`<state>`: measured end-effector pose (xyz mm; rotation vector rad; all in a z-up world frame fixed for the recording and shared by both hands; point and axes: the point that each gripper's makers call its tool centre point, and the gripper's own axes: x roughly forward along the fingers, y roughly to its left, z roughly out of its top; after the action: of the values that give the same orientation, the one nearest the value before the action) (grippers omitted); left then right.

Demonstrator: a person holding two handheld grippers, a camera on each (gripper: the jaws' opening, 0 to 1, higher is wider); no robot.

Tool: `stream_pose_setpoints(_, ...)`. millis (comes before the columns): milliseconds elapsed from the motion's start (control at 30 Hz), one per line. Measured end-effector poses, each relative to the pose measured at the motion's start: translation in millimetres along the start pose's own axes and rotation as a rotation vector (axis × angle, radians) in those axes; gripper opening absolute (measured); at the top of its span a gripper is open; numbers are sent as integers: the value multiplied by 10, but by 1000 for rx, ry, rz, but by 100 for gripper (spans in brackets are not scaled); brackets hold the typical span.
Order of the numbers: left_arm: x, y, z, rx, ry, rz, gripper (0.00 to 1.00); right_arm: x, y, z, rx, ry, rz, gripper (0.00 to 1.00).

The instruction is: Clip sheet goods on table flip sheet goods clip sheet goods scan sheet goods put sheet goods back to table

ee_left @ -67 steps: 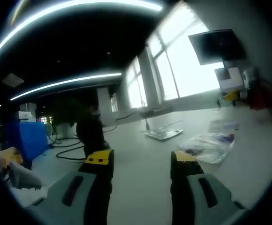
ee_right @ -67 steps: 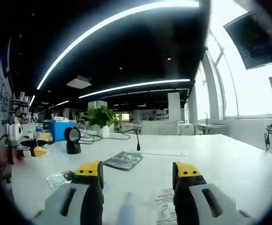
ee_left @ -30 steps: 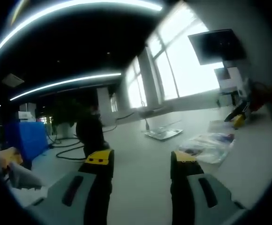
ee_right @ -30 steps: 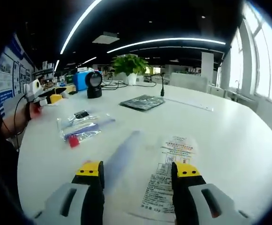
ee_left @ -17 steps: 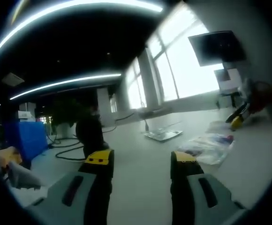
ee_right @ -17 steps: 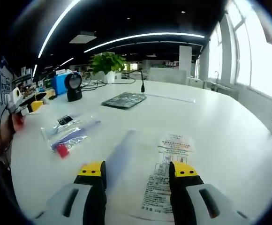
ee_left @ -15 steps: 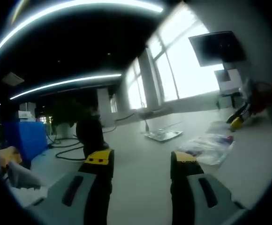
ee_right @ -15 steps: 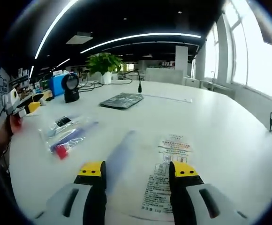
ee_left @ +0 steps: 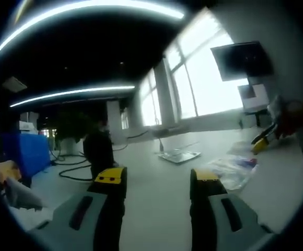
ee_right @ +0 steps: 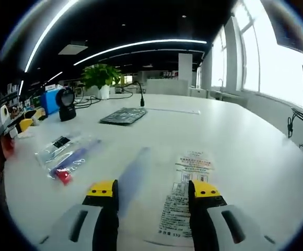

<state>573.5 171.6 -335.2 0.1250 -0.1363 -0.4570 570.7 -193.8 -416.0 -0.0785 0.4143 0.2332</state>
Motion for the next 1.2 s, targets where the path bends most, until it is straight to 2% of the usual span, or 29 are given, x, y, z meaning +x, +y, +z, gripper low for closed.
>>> stream_pose_setpoints(167, 7, 16, -21, -2, 6, 4, 41, -10, 2, 0, 3, -46, 11, 49)
stream_pose_setpoints(300, 8, 17, -26, 6, 10, 6, 41, -9, 1, 39, 26, -57, 23, 50)
stream_pose_setpoints(333, 6, 18, -23, 7, 10, 8, 41, -22, -8, 126, 16, -94, 26, 50)
stream_pose_setpoints(367, 2, 20, -20, 5, 9, 9, 41, -53, -54, 256, 23, -163, 5, 50)
stream_pose_setpoints(400, 0, 27, -19, 4, 9, 13, 41, -79, -80, 317, 53, -190, -1, 49)
stream_pose_setpoints(433, 0, 42, -16, 1, 6, 18, 41, -135, -85, 450, 83, -246, 24, 46)
stream_pose_setpoints(467, 3, 53, -17, -8, 3, 19, 41, -158, -108, 481, 102, -252, 25, 44)
stream_pose_setpoints(533, 10, 30, -20, -13, 5, 15, 41, -208, -198, 583, 75, -274, 15, 45)
stream_pose_setpoints(600, 13, 8, -19, -5, 7, 8, 41, -189, -326, 580, 36, -234, 9, 42)
stream_pose_setpoints(700, 8, 9, -10, 0, 4, 9, 41, -123, -494, 603, 2, -210, 21, 42)
stream_pose_setpoints(767, 9, 16, -14, -5, 5, 11, 41, -76, -603, 658, -21, -224, 22, 42)
stream_pose_setpoints(833, 6, 34, -3, -6, -3, 16, 41, -33, -679, 786, -50, -261, 32, 42)
stream_pose_setpoints(933, 17, 41, -29, -2, 7, 19, 41, 64, -802, 852, -56, -242, 42, 39)
stream_pose_setpoints(1033, 24, 43, -47, -2, 12, 17, 41, 150, -935, 841, -86, -205, 35, 37)
stream_pose_setpoints(1200, 23, 38, -49, 7, 13, 18, 41, 328, -1058, 668, -99, -97, 66, 37)
